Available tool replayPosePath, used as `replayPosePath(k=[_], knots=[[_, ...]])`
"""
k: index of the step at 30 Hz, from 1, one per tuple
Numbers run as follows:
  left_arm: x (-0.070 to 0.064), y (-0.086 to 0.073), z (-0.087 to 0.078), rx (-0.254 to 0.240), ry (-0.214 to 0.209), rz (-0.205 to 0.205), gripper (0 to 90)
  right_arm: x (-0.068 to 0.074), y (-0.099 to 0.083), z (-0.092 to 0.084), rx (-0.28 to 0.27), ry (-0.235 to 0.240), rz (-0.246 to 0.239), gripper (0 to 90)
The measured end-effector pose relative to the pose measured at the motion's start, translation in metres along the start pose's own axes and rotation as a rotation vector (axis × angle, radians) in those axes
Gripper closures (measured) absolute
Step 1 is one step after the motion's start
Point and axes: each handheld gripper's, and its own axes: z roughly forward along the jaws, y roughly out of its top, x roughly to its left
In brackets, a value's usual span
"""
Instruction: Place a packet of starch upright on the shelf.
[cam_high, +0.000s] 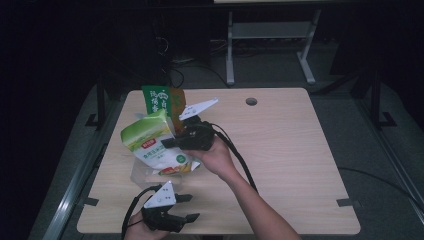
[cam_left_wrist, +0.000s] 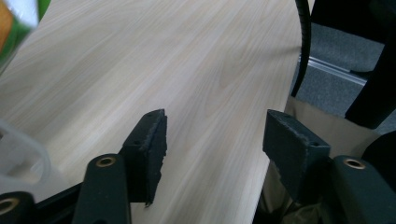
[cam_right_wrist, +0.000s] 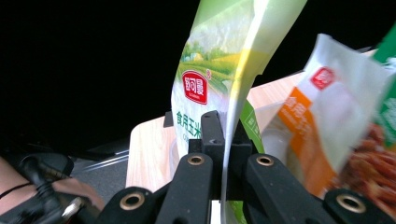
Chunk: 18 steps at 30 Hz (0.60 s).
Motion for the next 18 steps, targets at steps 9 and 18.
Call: replayPosePath(k=[9, 18], knots=[[-0.002, -0.007, 0.001, -0.016, -0.010, -0.032, 37.1, 0.001, 0.001, 0.045, 0.022, 0.055, 0.006, 89.5], [-0.001, -0.008, 0.001, -0.016, -0.019, -0.036, 37.1, -0.006, -0.017, 0.070, -0.003, 0.077, 0.034, 89.4]])
